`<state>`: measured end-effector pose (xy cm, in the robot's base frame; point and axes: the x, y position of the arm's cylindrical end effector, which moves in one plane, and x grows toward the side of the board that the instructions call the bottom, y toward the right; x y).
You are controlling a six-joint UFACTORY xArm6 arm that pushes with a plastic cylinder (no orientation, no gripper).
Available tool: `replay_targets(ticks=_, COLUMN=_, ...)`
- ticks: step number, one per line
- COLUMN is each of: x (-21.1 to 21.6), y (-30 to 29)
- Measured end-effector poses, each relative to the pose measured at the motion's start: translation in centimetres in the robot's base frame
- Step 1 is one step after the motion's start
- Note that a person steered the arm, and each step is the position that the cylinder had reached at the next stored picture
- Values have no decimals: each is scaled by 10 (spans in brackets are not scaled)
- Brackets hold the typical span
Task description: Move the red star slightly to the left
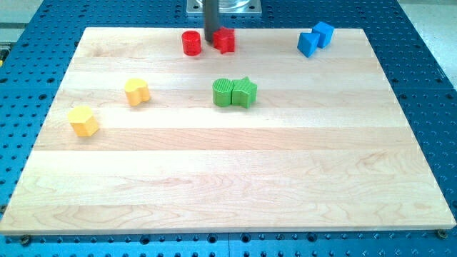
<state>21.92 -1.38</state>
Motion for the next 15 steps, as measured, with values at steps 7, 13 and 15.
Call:
replay_targets(ticks=7, x=29, y=29)
replay_targets(ticks=13, x=-24, y=288)
replay_targets(ticks=15, x=30, y=215)
